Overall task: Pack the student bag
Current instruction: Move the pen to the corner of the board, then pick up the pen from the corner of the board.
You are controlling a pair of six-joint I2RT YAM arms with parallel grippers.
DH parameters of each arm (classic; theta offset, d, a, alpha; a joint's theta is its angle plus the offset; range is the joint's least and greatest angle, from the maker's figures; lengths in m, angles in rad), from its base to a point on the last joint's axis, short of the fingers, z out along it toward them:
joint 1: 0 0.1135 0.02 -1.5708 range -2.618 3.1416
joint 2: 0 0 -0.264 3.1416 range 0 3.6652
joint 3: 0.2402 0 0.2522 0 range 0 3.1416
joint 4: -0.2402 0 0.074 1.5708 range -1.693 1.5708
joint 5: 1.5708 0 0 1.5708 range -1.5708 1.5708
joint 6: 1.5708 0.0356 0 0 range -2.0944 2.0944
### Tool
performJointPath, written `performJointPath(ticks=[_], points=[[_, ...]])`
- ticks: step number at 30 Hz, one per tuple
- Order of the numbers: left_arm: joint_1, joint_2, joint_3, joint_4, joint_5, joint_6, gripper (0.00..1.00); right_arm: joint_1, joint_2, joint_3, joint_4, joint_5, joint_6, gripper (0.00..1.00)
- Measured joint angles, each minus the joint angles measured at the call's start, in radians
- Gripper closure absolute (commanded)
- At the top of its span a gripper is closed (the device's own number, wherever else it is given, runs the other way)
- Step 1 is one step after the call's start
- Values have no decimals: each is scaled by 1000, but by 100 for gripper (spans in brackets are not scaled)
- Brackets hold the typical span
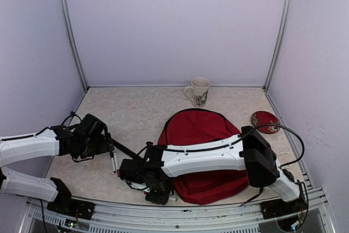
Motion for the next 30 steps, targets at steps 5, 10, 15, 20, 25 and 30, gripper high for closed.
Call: performJointPath(ticks=[5, 10, 15, 20, 25, 30], points=[[0, 0, 0, 0, 0, 0, 1, 1, 0, 2, 0, 14, -2, 100], [2, 0, 0, 0, 0, 0, 1, 1, -18, -26, 25, 13, -6, 100], [5, 0, 0, 0, 0, 0, 1, 1, -56, -85, 88, -4, -19, 100], [5, 0, 0, 0, 0, 0, 1, 0, -108, -144, 186, -50, -24, 100], [5, 0, 0, 0, 0, 0, 1, -1, -188, -190, 275, -90, -26, 100], [5, 0, 0, 0, 0, 0, 1, -19, -307, -277, 380, -128, -27, 100]])
